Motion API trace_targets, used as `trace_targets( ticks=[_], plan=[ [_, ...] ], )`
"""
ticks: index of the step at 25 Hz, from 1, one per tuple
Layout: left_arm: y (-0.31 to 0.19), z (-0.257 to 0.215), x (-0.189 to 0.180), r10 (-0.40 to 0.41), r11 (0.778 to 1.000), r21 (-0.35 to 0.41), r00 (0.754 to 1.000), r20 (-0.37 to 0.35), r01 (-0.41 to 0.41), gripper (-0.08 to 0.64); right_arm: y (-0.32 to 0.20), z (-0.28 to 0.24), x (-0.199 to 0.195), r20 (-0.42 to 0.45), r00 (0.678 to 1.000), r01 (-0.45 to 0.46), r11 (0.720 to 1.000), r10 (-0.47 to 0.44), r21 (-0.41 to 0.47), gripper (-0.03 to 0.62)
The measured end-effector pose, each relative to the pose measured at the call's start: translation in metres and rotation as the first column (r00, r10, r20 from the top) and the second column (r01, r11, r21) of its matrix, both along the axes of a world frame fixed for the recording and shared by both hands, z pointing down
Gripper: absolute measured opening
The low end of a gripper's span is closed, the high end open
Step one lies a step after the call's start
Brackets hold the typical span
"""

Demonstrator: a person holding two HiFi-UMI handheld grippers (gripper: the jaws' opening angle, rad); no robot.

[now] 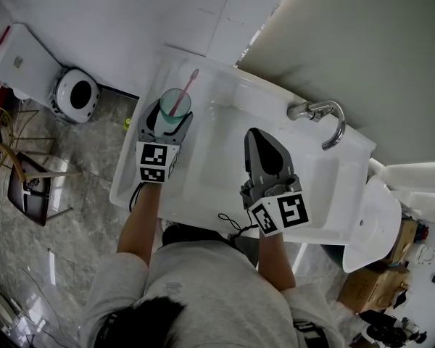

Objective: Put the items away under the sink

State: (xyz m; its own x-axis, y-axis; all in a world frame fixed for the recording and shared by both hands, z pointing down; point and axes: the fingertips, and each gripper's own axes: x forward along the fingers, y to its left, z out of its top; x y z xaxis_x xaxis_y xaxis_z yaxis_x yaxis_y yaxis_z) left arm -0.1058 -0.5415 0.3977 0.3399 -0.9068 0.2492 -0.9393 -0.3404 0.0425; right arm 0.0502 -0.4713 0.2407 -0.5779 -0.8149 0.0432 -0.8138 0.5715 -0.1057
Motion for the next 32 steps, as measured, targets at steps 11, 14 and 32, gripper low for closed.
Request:
trace_targets(
  ticks=[11,14,32],
  plan=[
    [0.051,-0.074,0.001,0.054,0.996,0.074,0.997,-0.062,-0.050,0.345,0.032,-0.017,-0.001,0.024,1.000,-0.019,0.999,0.019,0.040,0.011],
    [0.072,-0.095,0.002,0.079,0.992,0.106,0.996,-0.032,-0.075,0.344,0.047,-0.023,-0.002,0.029,0.999,-0.028,0.998,0.027,0.053,0.011],
    [0.200,-0.168,0.004,0.198,0.961,0.209,0.977,-0.076,-0.178,0.345,0.159,-0.043,0.007,0.061,0.989,-0.139,0.984,0.133,0.108,0.011]
  ],
)
